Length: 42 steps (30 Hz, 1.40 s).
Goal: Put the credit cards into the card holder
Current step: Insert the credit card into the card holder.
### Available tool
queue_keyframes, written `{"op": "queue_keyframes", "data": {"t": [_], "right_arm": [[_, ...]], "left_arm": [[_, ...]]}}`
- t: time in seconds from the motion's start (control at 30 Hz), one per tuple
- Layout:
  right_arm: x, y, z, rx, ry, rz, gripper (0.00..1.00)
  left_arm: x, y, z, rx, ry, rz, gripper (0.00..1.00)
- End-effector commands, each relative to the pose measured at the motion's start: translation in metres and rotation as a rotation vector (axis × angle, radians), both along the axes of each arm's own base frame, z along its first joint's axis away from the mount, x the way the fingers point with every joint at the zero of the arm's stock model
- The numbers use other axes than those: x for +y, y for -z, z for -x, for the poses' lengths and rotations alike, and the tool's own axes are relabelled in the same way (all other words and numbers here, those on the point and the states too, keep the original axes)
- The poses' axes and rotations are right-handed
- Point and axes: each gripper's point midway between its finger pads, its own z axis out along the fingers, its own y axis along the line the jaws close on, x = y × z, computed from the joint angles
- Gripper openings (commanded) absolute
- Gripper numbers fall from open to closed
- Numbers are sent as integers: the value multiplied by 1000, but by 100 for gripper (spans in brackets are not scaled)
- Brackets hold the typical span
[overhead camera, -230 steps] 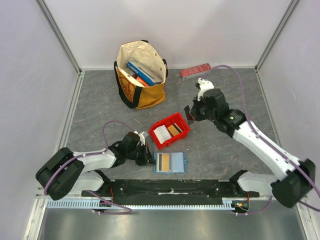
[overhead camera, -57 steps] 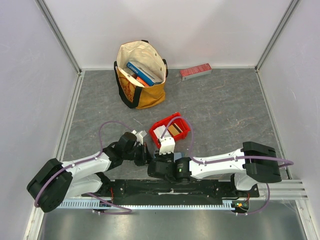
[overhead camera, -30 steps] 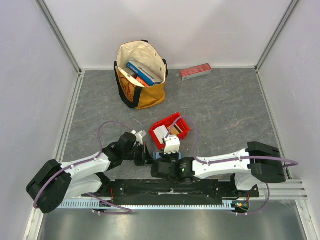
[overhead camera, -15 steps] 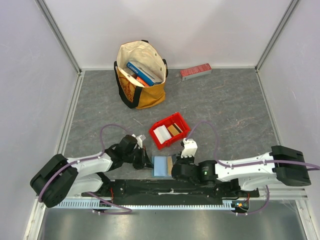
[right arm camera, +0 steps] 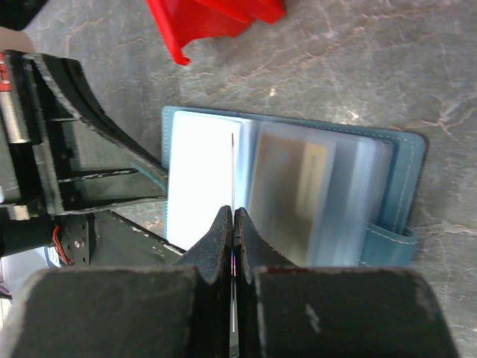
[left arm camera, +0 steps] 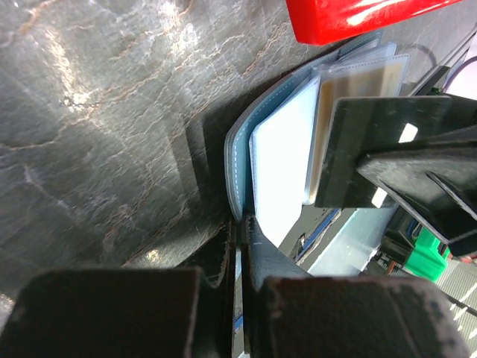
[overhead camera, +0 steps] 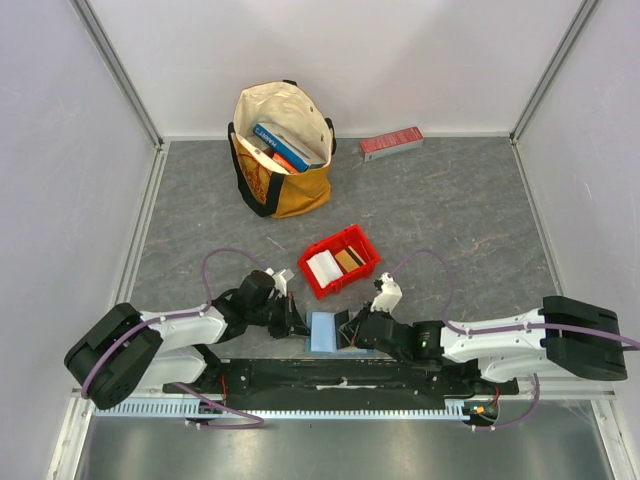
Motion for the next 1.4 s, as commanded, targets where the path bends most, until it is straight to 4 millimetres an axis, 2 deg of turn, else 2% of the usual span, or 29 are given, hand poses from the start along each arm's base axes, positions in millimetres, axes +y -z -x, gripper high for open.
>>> {"op": "queue_keyframes", "data": {"t": [0.0, 0.23, 0.4, 0.83, 1.0, 1.17, 1.37], "right_arm": [[6, 2, -1, 42, 42, -110, 0], [4, 17, 0, 77, 57, -140, 0], [6, 17, 1, 89, 59, -199, 0], [-2, 36, -1, 137, 102, -216, 0], [2, 40, -3, 151, 94, -235, 0], [13, 45, 5, 191, 45, -246, 0], [27, 37, 6, 164, -20, -223, 0]], "left_arm": [[12, 14, 1, 11, -46, -60, 2], [12, 15, 0, 14, -54, -60, 2], [12, 16, 1, 18, -58, -63, 2], [12, 15, 1, 19, -66, -51, 2], [12, 16, 2, 23, -65, -48, 2], [12, 16, 2, 24, -68, -47, 2], [11, 15, -1, 16, -77, -48, 2]]}}
